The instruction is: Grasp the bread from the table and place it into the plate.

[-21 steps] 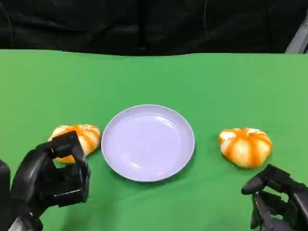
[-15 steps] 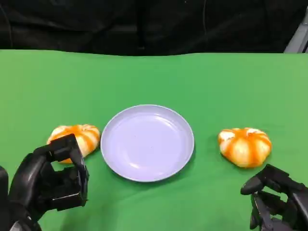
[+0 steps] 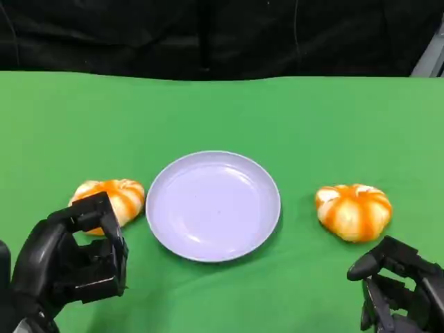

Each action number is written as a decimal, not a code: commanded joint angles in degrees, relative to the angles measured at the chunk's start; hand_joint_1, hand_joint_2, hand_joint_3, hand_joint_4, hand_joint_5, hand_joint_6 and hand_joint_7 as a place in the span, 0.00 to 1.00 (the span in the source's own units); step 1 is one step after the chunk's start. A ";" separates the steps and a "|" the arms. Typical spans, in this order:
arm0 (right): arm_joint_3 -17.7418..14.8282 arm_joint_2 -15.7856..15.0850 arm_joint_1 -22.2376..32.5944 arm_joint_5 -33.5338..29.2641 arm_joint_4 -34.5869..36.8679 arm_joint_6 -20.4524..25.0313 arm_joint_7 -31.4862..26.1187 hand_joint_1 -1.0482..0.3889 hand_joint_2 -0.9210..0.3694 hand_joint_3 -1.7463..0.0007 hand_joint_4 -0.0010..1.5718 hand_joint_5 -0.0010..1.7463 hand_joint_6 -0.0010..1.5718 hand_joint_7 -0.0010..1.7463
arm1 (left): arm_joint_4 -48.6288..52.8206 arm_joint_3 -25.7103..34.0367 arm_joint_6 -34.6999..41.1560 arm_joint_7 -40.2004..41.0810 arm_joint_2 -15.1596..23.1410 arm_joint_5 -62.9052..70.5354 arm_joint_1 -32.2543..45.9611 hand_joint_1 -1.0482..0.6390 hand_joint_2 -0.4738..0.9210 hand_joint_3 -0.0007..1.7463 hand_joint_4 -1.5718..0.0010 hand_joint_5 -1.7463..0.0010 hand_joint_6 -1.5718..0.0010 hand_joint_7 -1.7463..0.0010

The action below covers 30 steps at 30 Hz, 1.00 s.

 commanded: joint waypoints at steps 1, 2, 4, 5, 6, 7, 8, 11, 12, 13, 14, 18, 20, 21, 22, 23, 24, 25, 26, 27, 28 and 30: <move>-2.42 -2.16 1.11 2.62 -0.92 -0.21 1.77 0.66 0.17 0.41 0.46 1.00 0.38 0.94 | -3.58 -0.15 0.46 2.11 -0.31 0.49 2.82 0.80 0.79 0.92 0.24 0.00 0.48 0.00; -2.71 -2.44 0.99 3.06 -0.71 -0.26 2.27 0.66 0.17 0.42 0.46 1.00 0.38 0.94 | -4.29 -0.22 0.53 2.46 -0.50 0.41 3.43 0.79 0.79 0.91 0.24 0.00 0.49 0.00; -2.90 -2.64 0.93 3.42 -0.59 -0.29 2.65 0.66 0.17 0.42 0.46 1.00 0.38 0.94 | -4.86 -0.34 0.69 2.82 -0.56 0.33 3.85 0.79 0.79 0.91 0.25 0.00 0.50 0.00; -2.93 -2.67 0.93 3.48 -0.58 -0.29 2.72 0.66 0.17 0.42 0.46 1.00 0.38 0.94 | -4.97 -0.38 0.75 2.92 -0.54 0.31 3.91 0.79 0.79 0.91 0.25 0.00 0.50 0.00; -2.95 -2.68 0.93 3.51 -0.57 -0.28 2.77 0.66 0.17 0.42 0.46 1.00 0.38 0.94 | -5.05 -0.41 0.79 2.98 -0.53 0.29 3.95 0.79 0.79 0.90 0.25 0.00 0.50 0.00; -2.97 -2.67 0.92 3.53 -0.57 -0.28 2.82 0.66 0.17 0.42 0.46 1.00 0.37 0.94 | -5.09 -0.46 0.80 3.05 -0.49 0.26 3.98 0.79 0.79 0.90 0.25 0.00 0.50 0.00; -2.99 -2.67 0.92 3.54 -0.56 -0.28 2.86 0.66 0.16 0.43 0.46 1.00 0.37 0.94 | -5.12 -0.48 0.81 3.09 -0.47 0.23 3.99 0.79 0.79 0.90 0.25 0.00 0.50 0.00; -2.81 -2.83 0.04 3.89 -0.11 0.14 3.32 0.66 0.17 0.43 0.46 1.00 0.38 0.94 | -6.08 -0.17 -0.02 3.19 -0.53 0.35 5.83 0.75 0.73 0.94 0.27 0.00 0.51 0.00; -2.75 -2.79 -0.01 3.87 -0.15 0.18 3.32 0.66 0.17 0.43 0.46 1.00 0.38 0.94 | -6.26 -0.14 0.02 3.20 -0.52 0.30 6.00 0.74 0.72 0.94 0.27 0.00 0.51 0.00; -2.73 -2.74 0.03 3.83 -0.23 0.19 3.27 0.66 0.17 0.44 0.46 1.00 0.38 0.94 | -6.33 -0.15 0.14 3.22 -0.51 0.25 5.99 0.74 0.72 0.95 0.27 0.00 0.51 0.00; -2.72 -2.72 0.05 3.81 -0.26 0.19 3.26 0.66 0.17 0.44 0.46 1.00 0.38 0.94 | -6.38 -0.16 0.20 3.23 -0.49 0.22 5.99 0.74 0.71 0.95 0.27 0.00 0.51 0.00; -2.73 -2.71 0.03 3.81 -0.25 0.19 3.27 0.66 0.17 0.44 0.46 1.00 0.38 0.93 | -6.45 -0.22 0.22 3.33 -0.44 0.17 6.04 0.74 0.71 0.96 0.27 0.00 0.50 0.00; -2.64 -2.53 0.16 3.47 -1.13 0.45 2.72 0.66 0.16 0.44 0.46 1.00 0.38 0.93 | -5.28 0.15 -0.37 3.02 -0.51 -0.30 4.72 0.75 0.72 0.96 0.27 0.00 0.51 0.00; -2.58 -2.52 0.18 3.16 -1.29 0.20 2.51 0.66 0.16 0.44 0.46 1.00 0.38 0.93 | -4.75 0.36 -0.51 2.70 -0.54 -0.76 4.14 0.75 0.72 0.96 0.27 0.00 0.51 0.00; -2.53 -2.51 0.17 2.95 -1.31 -0.04 2.36 0.66 0.16 0.44 0.46 1.00 0.38 0.93 | -4.25 0.50 -0.78 2.53 -0.62 -1.00 3.71 0.76 0.74 0.95 0.26 0.00 0.51 0.00; -2.50 -2.53 0.15 2.85 -1.23 -0.23 2.30 0.66 0.16 0.44 0.46 1.00 0.38 0.93 | -3.98 0.55 -0.94 2.45 -0.66 -1.12 3.52 0.77 0.75 0.95 0.26 0.00 0.51 0.00; -2.48 -2.54 0.14 2.81 -1.19 -0.33 2.24 0.66 0.16 0.44 0.46 1.00 0.38 0.93 | -3.77 0.58 -1.09 2.41 -0.68 -1.19 3.40 0.77 0.75 0.94 0.26 0.00 0.51 0.00; -2.54 -2.54 0.06 2.81 -0.99 -0.38 2.16 0.66 0.16 0.44 0.46 1.00 0.38 0.93 | -3.44 0.48 -1.61 2.56 -0.72 -0.77 3.22 0.77 0.75 0.94 0.26 0.00 0.51 0.00; -2.58 -2.55 0.00 2.82 -0.84 -0.41 2.10 0.66 0.16 0.44 0.46 1.00 0.38 0.93 | -3.21 0.39 -2.00 2.66 -0.73 -0.48 3.11 0.77 0.75 0.94 0.26 0.00 0.51 0.00; -2.65 -2.55 -0.03 2.91 -0.72 -0.40 2.07 0.66 0.16 0.44 0.46 1.00 0.38 0.93 | -3.05 0.18 -2.98 3.01 -0.78 0.38 3.14 0.77 0.75 0.94 0.26 0.00 0.51 0.00; -2.65 -2.57 0.04 2.81 -0.73 -0.46 1.97 0.66 0.16 0.44 0.46 1.00 0.38 0.93 | -3.13 0.00 -3.92 3.76 -0.97 1.46 3.30 0.78 0.75 0.93 0.27 0.00 0.51 0.00; -2.58 -2.55 0.27 2.74 -1.04 -0.38 1.80 0.67 0.16 0.44 0.46 1.00 0.38 0.93 | -3.25 -0.11 -5.48 4.57 -1.32 2.82 3.58 0.79 0.75 0.93 0.27 0.00 0.51 0.00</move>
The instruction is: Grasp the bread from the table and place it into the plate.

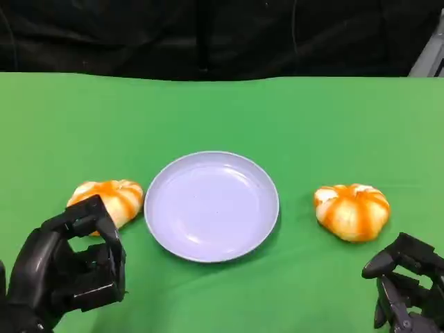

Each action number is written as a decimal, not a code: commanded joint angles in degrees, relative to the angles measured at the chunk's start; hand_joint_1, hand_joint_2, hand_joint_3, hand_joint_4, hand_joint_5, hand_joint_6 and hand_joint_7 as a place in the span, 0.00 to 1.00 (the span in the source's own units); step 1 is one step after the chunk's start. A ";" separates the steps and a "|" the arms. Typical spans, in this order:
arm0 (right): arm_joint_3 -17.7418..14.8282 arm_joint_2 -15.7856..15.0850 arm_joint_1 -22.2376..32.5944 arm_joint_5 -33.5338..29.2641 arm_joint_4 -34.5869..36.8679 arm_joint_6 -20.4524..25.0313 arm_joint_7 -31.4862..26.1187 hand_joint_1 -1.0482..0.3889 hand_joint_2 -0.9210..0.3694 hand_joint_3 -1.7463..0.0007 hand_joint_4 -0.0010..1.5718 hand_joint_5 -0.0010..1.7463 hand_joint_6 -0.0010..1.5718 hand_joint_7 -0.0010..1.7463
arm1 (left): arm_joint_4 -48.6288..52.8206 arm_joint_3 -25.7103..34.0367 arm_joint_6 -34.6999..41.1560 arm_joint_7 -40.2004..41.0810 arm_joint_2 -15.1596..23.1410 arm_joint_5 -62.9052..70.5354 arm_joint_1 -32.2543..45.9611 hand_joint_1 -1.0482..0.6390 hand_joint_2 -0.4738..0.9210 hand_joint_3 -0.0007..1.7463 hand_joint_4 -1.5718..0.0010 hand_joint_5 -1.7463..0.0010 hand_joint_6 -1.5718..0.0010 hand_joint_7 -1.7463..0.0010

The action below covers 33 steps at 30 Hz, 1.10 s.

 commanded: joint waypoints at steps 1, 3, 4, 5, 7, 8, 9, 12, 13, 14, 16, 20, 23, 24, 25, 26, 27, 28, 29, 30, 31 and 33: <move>-0.27 -0.52 0.34 -0.39 -0.52 -0.27 -0.61 0.67 0.16 0.44 0.46 1.00 0.38 0.93 | 0.21 0.12 -3.82 1.90 -0.27 2.86 0.22 0.79 0.75 0.93 0.28 0.00 0.51 0.00; -0.21 -0.51 0.43 -0.33 -0.69 -0.17 -0.69 0.67 0.16 0.44 0.46 1.00 0.38 0.93 | 0.33 0.08 -4.52 1.98 -0.36 3.07 0.28 0.80 0.76 0.92 0.28 0.00 0.52 0.00; -0.20 -0.52 0.44 -0.32 -0.69 -0.17 -0.71 0.67 0.16 0.44 0.46 1.00 0.38 0.93 | 0.39 0.05 -4.66 2.01 -0.37 3.11 0.28 0.80 0.76 0.92 0.28 0.00 0.52 0.00; -0.19 -0.53 0.44 -0.32 -0.69 -0.17 -0.72 0.67 0.16 0.44 0.46 1.00 0.38 0.93 | 0.44 0.03 -4.77 2.03 -0.38 3.14 0.29 0.80 0.76 0.92 0.28 0.00 0.52 0.00; 0.00 -0.50 0.57 -0.37 -1.12 -0.02 -0.76 0.67 0.16 0.43 0.46 1.00 0.38 0.93 | -0.06 0.57 -4.79 2.30 -0.65 2.55 0.10 0.80 0.77 0.92 0.28 0.00 0.52 0.00; 0.14 -0.47 0.67 -0.40 -1.45 0.10 -0.79 0.67 0.16 0.43 0.46 1.00 0.38 0.93 | -0.48 0.97 -4.74 2.50 -0.85 2.10 -0.05 0.78 0.76 0.91 0.30 0.00 0.52 0.00; 0.24 -0.47 0.74 -0.42 -1.68 0.20 -0.83 0.67 0.16 0.43 0.46 1.00 0.38 0.93 | -0.76 1.26 -4.69 2.63 -1.00 1.82 -0.15 0.78 0.76 0.91 0.30 0.00 0.53 0.00; 0.49 -0.47 0.70 -0.52 -1.82 0.20 -1.04 0.67 0.16 0.43 0.46 1.00 0.38 0.93 | -1.53 1.80 -5.31 2.93 0.05 3.07 -0.94 0.78 0.74 0.88 0.36 0.00 0.55 0.00; 0.57 -0.53 0.66 -0.51 -1.78 0.18 -1.04 0.67 0.16 0.43 0.46 1.00 0.38 0.93 | -1.90 1.89 -5.85 3.18 0.87 4.42 -1.31 0.78 0.73 0.88 0.38 0.00 0.56 0.00; 0.62 -0.59 0.64 -0.50 -1.75 0.17 -1.03 0.68 0.16 0.43 0.46 1.00 0.38 0.93 | -2.13 1.94 -6.20 3.34 1.37 5.39 -1.53 0.77 0.71 0.87 0.43 0.00 0.58 0.00; 0.66 -0.65 0.63 -0.47 -1.72 0.17 -1.01 0.67 0.16 0.43 0.46 1.00 0.38 0.93 | -2.24 1.93 -6.55 3.48 1.68 6.26 -1.67 0.77 0.70 0.86 0.46 0.00 0.60 0.00; 0.76 -0.73 0.45 -0.62 -1.65 0.53 -1.11 0.67 0.16 0.43 0.46 1.00 0.38 0.94 | -2.50 2.72 -7.52 1.64 3.44 5.43 -3.85 0.74 0.63 0.85 0.58 0.04 0.65 0.08; 0.92 -0.69 0.46 -0.78 -1.77 0.69 -1.21 0.66 0.16 0.43 0.46 1.00 0.38 0.93 | -1.31 3.19 -10.25 -0.50 6.81 6.97 -6.06 0.70 0.57 0.85 0.69 0.07 0.68 0.18; 1.02 -0.64 0.51 -0.85 -1.89 0.69 -1.27 0.67 0.16 0.43 0.46 1.00 0.38 0.93 | -0.24 3.27 -12.14 -1.49 8.74 8.49 -7.03 0.62 0.52 0.80 0.72 0.18 0.69 0.29; 1.16 -0.65 0.58 -1.04 -1.97 0.57 -1.29 0.67 0.16 0.43 0.46 1.00 0.38 0.93 | 1.50 3.36 -15.43 -2.89 11.63 10.79 -8.64 0.60 0.50 0.78 0.72 0.23 0.68 0.35; 1.28 -0.67 0.64 -1.25 -2.02 0.47 -1.32 0.67 0.16 0.43 0.46 1.00 0.38 0.93 | 2.91 3.43 -17.99 -3.99 13.92 12.51 -9.93 0.51 0.52 0.70 0.73 0.29 0.68 0.41; 1.35 -0.66 0.66 -1.42 -2.06 0.44 -1.33 0.67 0.16 0.43 0.46 1.00 0.38 0.93 | 4.13 3.42 -20.07 -4.98 16.00 13.79 -11.02 0.44 0.59 0.58 0.74 0.35 0.66 0.49; 1.37 -0.62 0.68 -1.56 -2.10 0.45 -1.32 0.66 0.17 0.43 0.46 1.00 0.38 0.93 | 5.12 3.37 -21.63 -5.62 17.41 14.57 -11.76 0.40 0.66 0.48 0.74 0.38 0.64 0.55; 1.36 -0.57 0.68 -1.65 -2.12 0.47 -1.31 0.66 0.17 0.43 0.46 1.00 0.38 0.93 | 5.82 3.26 -22.58 -5.89 18.14 14.82 -12.13 0.39 0.70 0.41 0.75 0.40 0.62 0.59; 1.34 -0.53 0.68 -1.70 -2.13 0.49 -1.30 0.66 0.17 0.43 0.46 1.00 0.39 0.93 | 6.37 3.13 -23.30 -5.98 18.56 14.87 -12.33 0.37 0.73 0.37 0.75 0.41 0.61 0.62; 1.40 -0.51 0.70 -1.88 -2.45 0.87 -1.43 0.66 0.17 0.43 0.46 1.00 0.39 0.93 | 6.59 2.84 -25.33 -6.11 21.27 18.22 -13.10 0.37 0.74 0.36 0.75 0.41 0.61 0.63; 1.48 -0.48 0.74 -2.08 -2.83 1.39 -1.58 0.66 0.17 0.43 0.46 1.00 0.39 0.93 | 6.59 2.25 -28.75 -6.26 25.78 24.53 -14.47 0.33 0.89 0.11 0.68 0.60 0.53 0.80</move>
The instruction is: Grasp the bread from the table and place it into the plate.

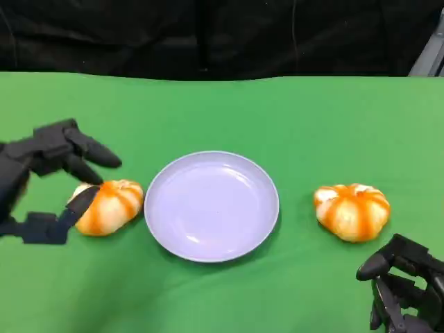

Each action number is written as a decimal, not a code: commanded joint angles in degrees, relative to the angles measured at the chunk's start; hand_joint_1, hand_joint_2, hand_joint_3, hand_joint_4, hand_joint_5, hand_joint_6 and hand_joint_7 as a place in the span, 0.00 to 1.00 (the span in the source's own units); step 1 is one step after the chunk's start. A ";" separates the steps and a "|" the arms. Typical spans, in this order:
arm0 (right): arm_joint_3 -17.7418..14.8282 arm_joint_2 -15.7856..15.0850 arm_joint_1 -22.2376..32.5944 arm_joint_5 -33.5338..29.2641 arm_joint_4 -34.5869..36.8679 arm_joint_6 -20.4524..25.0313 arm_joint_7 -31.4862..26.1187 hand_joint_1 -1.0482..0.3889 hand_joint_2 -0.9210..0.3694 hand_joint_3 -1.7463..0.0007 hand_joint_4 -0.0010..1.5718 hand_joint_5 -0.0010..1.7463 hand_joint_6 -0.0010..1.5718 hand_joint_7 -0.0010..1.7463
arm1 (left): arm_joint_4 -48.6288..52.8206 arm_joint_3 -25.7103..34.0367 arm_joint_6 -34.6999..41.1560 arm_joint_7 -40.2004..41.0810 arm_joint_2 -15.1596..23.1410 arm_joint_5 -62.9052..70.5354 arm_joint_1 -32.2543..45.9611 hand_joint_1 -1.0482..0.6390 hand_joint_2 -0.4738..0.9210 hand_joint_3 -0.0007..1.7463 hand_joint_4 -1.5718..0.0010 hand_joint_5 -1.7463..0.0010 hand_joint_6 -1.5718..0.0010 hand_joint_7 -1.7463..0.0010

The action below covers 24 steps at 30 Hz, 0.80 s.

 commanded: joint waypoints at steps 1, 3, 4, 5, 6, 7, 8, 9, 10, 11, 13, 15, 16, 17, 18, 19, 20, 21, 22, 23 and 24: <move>0.14 -0.49 0.19 -0.30 -1.39 1.06 -0.51 0.66 0.17 0.43 0.46 1.00 0.39 0.93 | 0.21 -1.02 -5.84 -1.07 9.58 12.29 -2.24 0.31 0.92 0.06 0.64 0.68 0.49 0.87; 0.16 -0.50 0.24 -0.32 -1.36 0.97 -0.48 0.66 0.17 0.43 0.46 1.00 0.39 0.92 | -0.50 -1.59 -6.01 -0.74 11.45 15.52 -2.58 0.27 0.94 0.01 0.59 0.83 0.46 0.96; 0.24 -0.40 0.29 -0.33 -1.49 1.06 -0.56 0.66 0.17 0.43 0.46 1.00 0.39 0.92 | -0.57 -2.27 -6.54 0.10 12.66 18.94 -3.15 0.27 0.94 0.01 0.57 0.85 0.46 0.98; 0.30 -0.33 0.33 -0.34 -1.59 1.14 -0.63 0.66 0.17 0.43 0.46 1.00 0.39 0.92 | -0.53 -2.75 -7.04 0.77 13.43 21.38 -3.58 0.22 0.94 0.00 0.57 0.88 0.47 0.99; 0.39 -0.24 0.39 -0.42 -1.78 1.30 -0.77 0.66 0.17 0.43 0.46 1.00 0.39 0.92 | -0.44 -3.33 -7.41 1.44 14.12 24.06 -4.02 0.20 0.93 0.00 0.56 0.91 0.47 0.99; 0.47 -0.19 0.44 -0.48 -1.92 1.41 -0.89 0.66 0.17 0.43 0.46 1.00 0.39 0.92 | -0.36 -3.72 -7.62 1.95 14.52 25.78 -4.29 0.19 0.90 0.00 0.56 0.92 0.48 1.00; 0.51 -0.19 0.47 -0.52 -2.00 1.48 -0.96 0.66 0.17 0.43 0.46 1.00 0.39 0.92 | -0.28 -3.91 -7.68 2.26 14.61 26.55 -4.39 0.19 0.89 0.00 0.56 0.93 0.48 1.00; 0.55 -0.20 0.49 -0.53 -2.05 1.53 -1.02 0.66 0.17 0.43 0.46 1.00 0.39 0.92 | -0.21 -4.05 -7.72 2.51 14.67 27.03 -4.45 0.19 0.88 0.00 0.55 0.93 0.48 1.00; 0.75 -0.18 0.58 -0.70 -2.52 1.87 -1.19 0.66 0.17 0.43 0.46 1.00 0.39 0.92 | -0.16 -5.36 -7.15 1.87 15.83 30.30 -5.05 0.19 0.87 0.00 0.55 0.94 0.48 1.00; 0.91 -0.17 0.66 -0.83 -2.90 2.16 -1.35 0.66 0.17 0.43 0.46 1.00 0.39 0.92 | -0.13 -6.36 -6.70 1.41 16.69 32.81 -5.50 0.14 0.88 0.00 0.58 0.96 0.54 1.00; 1.12 -0.21 0.74 -0.94 -3.34 2.53 -1.57 0.66 0.17 0.43 0.46 1.00 0.39 0.92 | -0.12 -7.56 -6.07 1.18 17.68 35.49 -5.99 0.08 0.89 0.01 0.61 0.98 0.59 1.00; 1.19 -0.29 0.76 -0.90 -3.44 2.64 -1.69 0.66 0.17 0.43 0.46 1.00 0.39 0.93 | -0.16 -7.90 -5.77 1.57 17.90 35.74 -6.02 0.07 0.89 0.00 0.61 0.98 0.60 1.00; 1.23 -0.33 0.77 -0.88 -3.48 2.70 -1.75 0.66 0.17 0.43 0.47 1.00 0.39 0.93 | -0.19 -8.03 -5.65 1.70 18.00 35.80 -6.03 0.07 0.90 0.00 0.61 0.98 0.61 1.00; 1.26 -0.36 0.77 -0.87 -3.52 2.76 -1.80 0.66 0.17 0.43 0.47 1.00 0.39 0.93 | -0.22 -8.12 -5.56 1.78 18.06 35.82 -6.03 0.07 0.90 0.00 0.61 0.98 0.61 1.00; 1.28 -0.39 0.78 -0.85 -3.56 2.80 -1.84 0.66 0.17 0.43 0.47 1.00 0.39 0.93 | -0.23 -8.18 -5.50 1.84 18.11 35.82 -6.03 0.07 0.90 0.00 0.61 0.98 0.61 1.00; 1.30 -0.40 0.78 -0.84 -3.59 2.84 -1.86 0.66 0.17 0.43 0.47 1.00 0.39 0.93 | -0.24 -8.23 -5.45 1.88 18.15 35.81 -6.03 0.07 0.90 0.00 0.61 0.99 0.61 1.00; 1.31 -0.41 0.78 -0.84 -3.60 2.86 -1.87 0.66 0.17 0.43 0.47 1.00 0.39 0.93 | -0.25 -8.26 -5.42 1.90 18.18 35.80 -6.03 0.07 0.90 0.00 0.61 0.99 0.61 1.00; 1.31 -0.42 0.78 -0.83 -3.61 2.88 -1.88 0.66 0.17 0.43 0.47 1.00 0.39 0.93 | -0.26 -8.29 -5.39 1.93 18.21 35.79 -6.03 0.07 0.90 0.00 0.61 0.99 0.61 1.00; 1.32 -0.42 0.78 -0.83 -3.62 2.89 -1.89 0.66 0.17 0.43 0.47 1.00 0.39 0.93 | -0.27 -8.32 -5.37 1.95 18.23 35.78 -6.03 0.07 0.90 0.00 0.61 0.99 0.61 1.00; 1.32 -0.43 0.78 -0.83 -3.62 2.89 -1.90 0.66 0.17 0.43 0.47 1.00 0.39 0.93 | -0.28 -8.34 -5.34 1.97 18.26 35.76 -6.03 0.07 0.90 0.00 0.61 0.99 0.61 1.00; 1.32 -0.43 0.78 -0.83 -3.62 2.90 -1.90 0.66 0.17 0.43 0.47 1.00 0.39 0.93 | -0.29 -8.37 -5.31 1.99 18.29 35.75 -6.03 0.07 0.90 0.00 0.61 0.99 0.61 1.00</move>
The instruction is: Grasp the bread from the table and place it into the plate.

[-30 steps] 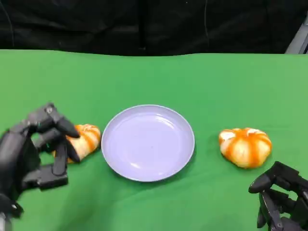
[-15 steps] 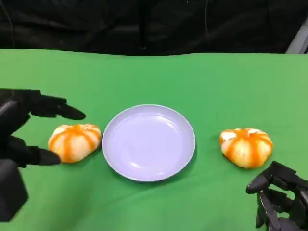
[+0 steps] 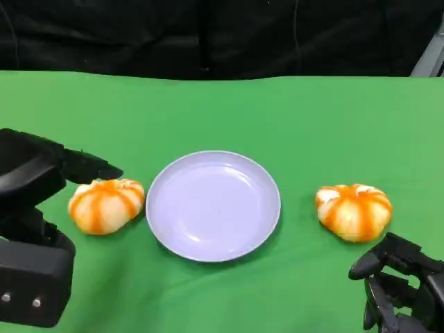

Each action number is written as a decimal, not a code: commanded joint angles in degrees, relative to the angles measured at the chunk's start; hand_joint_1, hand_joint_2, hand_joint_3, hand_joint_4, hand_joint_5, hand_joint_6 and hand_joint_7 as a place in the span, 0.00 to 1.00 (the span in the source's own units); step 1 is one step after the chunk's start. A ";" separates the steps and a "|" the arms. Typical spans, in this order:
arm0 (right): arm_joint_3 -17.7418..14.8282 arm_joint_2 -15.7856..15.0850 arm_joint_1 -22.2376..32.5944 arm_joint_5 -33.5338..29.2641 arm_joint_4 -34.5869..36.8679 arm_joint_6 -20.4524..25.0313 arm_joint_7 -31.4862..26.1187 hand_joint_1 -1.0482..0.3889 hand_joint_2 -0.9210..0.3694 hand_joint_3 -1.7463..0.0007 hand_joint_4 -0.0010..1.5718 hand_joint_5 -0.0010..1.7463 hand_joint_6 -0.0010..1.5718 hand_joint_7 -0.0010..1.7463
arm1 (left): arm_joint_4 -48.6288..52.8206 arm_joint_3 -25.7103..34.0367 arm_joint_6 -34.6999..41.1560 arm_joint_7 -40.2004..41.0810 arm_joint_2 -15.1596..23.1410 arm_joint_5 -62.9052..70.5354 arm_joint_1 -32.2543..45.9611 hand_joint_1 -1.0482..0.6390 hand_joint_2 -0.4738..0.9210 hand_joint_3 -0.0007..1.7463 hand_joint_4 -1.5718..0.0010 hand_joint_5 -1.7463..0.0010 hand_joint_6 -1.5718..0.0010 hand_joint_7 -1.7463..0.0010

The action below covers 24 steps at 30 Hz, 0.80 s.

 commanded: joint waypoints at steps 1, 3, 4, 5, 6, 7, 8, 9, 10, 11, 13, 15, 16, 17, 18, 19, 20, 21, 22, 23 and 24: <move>-0.32 -0.52 0.31 -0.22 -0.65 0.29 -0.34 0.66 0.17 0.43 0.47 1.00 0.39 0.93 | 0.02 -0.22 0.39 0.46 1.50 0.26 -0.56 0.07 0.90 0.00 0.61 0.99 0.61 1.00; 0.04 -0.43 0.53 -0.54 -1.56 1.06 -0.67 0.66 0.17 0.43 0.46 1.00 0.39 0.93 | 1.74 -4.64 2.69 -0.79 0.85 6.19 -3.04 0.06 0.91 0.01 0.64 0.99 0.65 1.00; 0.17 -0.42 0.60 -0.63 -1.85 1.32 -0.79 0.66 0.17 0.43 0.46 1.00 0.39 0.93 | 2.23 -6.05 3.50 -1.05 0.71 7.98 -3.81 0.06 0.92 0.01 0.66 1.00 0.68 1.00; 0.24 -0.42 0.64 -0.68 -2.04 1.51 -0.87 0.66 0.17 0.43 0.46 1.00 0.39 0.93 | 2.48 -6.92 4.07 -1.06 0.70 8.94 -4.24 0.06 0.92 0.01 0.67 1.00 0.68 1.00; 0.25 -0.43 0.65 -0.68 -2.11 1.60 -0.91 0.66 0.17 0.43 0.46 1.00 0.39 0.93 | 2.48 -7.21 4.36 -0.87 0.81 9.06 -4.33 0.06 0.92 0.01 0.67 1.00 0.69 1.00; 0.26 -0.42 0.66 -0.70 -2.17 1.68 -0.92 0.66 0.17 0.43 0.46 1.00 0.39 0.93 | 2.48 -7.47 4.62 -0.71 0.92 9.14 -4.41 0.06 0.92 0.01 0.68 1.00 0.69 1.00; 0.25 -0.40 0.66 -0.74 -2.21 1.74 -0.92 0.66 0.17 0.43 0.46 1.00 0.39 0.93 | 2.48 -7.66 4.80 -0.59 1.00 9.17 -4.47 0.06 0.92 0.01 0.68 1.00 0.69 1.00; 0.25 -0.38 0.67 -0.77 -2.24 1.78 -0.92 0.66 0.17 0.43 0.46 1.00 0.39 0.93 | 2.48 -7.80 4.93 -0.51 1.08 9.17 -4.51 0.06 0.92 0.01 0.68 1.00 0.69 1.00; 0.24 -0.36 0.67 -0.79 -2.26 1.80 -0.92 0.66 0.17 0.43 0.46 1.00 0.39 0.93 | 2.47 -7.90 5.03 -0.45 1.15 9.15 -4.53 0.06 0.92 0.00 0.68 1.00 0.69 1.00; 0.24 -0.35 0.67 -0.81 -2.27 1.82 -0.92 0.66 0.17 0.43 0.46 1.00 0.39 0.93 | 2.46 -8.00 5.12 -0.39 1.22 9.11 -4.55 0.06 0.92 0.00 0.68 1.00 0.69 1.00; 0.23 -0.34 0.67 -0.82 -2.28 1.84 -0.92 0.66 0.17 0.43 0.46 1.00 0.39 0.93 | 2.43 -8.15 5.27 -0.32 1.33 9.04 -4.57 0.06 0.92 0.00 0.68 1.00 0.69 1.00; 0.23 -0.33 0.67 -0.83 -2.28 1.84 -0.92 0.66 0.17 0.43 0.46 1.00 0.39 0.93 | 2.41 -8.24 5.36 -0.27 1.40 8.99 -4.58 0.06 0.93 0.00 0.68 1.00 0.69 1.00; 0.23 -0.33 0.67 -0.83 -2.28 1.85 -0.91 0.66 0.17 0.43 0.46 1.00 0.39 0.93 | 2.40 -8.27 5.38 -0.25 1.42 8.98 -4.59 0.06 0.93 0.00 0.68 1.00 0.69 1.00; 0.23 -0.33 0.67 -0.83 -2.28 1.85 -0.91 0.66 0.17 0.43 0.46 1.00 0.39 0.93 | 2.40 -8.29 5.40 -0.24 1.44 8.97 -4.59 0.06 0.93 0.00 0.68 1.00 0.69 1.00; 0.23 -0.33 0.67 -0.83 -2.28 1.85 -0.91 0.66 0.17 0.43 0.46 1.00 0.39 0.93 | 2.40 -8.30 5.42 -0.23 1.45 8.96 -4.59 0.06 0.93 0.00 0.68 1.00 0.69 1.00; 0.23 -0.33 0.67 -0.83 -2.28 1.85 -0.91 0.66 0.17 0.43 0.46 1.00 0.39 0.93 | 2.40 -8.31 5.42 -0.22 1.46 8.96 -4.59 0.06 0.93 0.00 0.68 1.00 0.69 1.00; 0.23 -0.33 0.67 -0.84 -2.28 1.85 -0.91 0.66 0.17 0.43 0.46 1.00 0.39 0.93 | 2.39 -8.32 5.43 -0.22 1.47 8.95 -4.59 0.06 0.93 0.00 0.68 1.00 0.69 1.00; 0.23 -0.33 0.67 -0.84 -2.28 1.85 -0.91 0.66 0.17 0.43 0.46 1.00 0.39 0.93 | 2.39 -8.32 5.44 -0.22 1.47 8.95 -4.59 0.06 0.93 0.00 0.68 1.00 0.69 1.00; 0.23 -0.33 0.67 -0.84 -2.28 1.85 -0.91 0.66 0.17 0.43 0.46 1.00 0.39 0.93 | 2.39 -8.33 5.44 -0.21 1.47 8.95 -4.59 0.06 0.93 0.00 0.68 1.00 0.69 1.00; 0.17 -0.37 0.74 -0.70 -2.33 1.69 -0.77 0.66 0.17 0.43 0.46 1.00 0.39 0.93 | 8.00 -11.15 6.92 2.70 -1.00 12.48 -6.85 0.05 0.94 0.01 0.69 1.00 0.70 1.00; 0.12 -0.41 0.80 -0.59 -2.38 1.58 -0.67 0.66 0.17 0.43 0.46 1.00 0.39 0.93 | 12.34 -13.38 8.03 5.04 -2.83 15.14 -8.63 0.05 0.97 0.02 0.70 1.00 0.72 1.00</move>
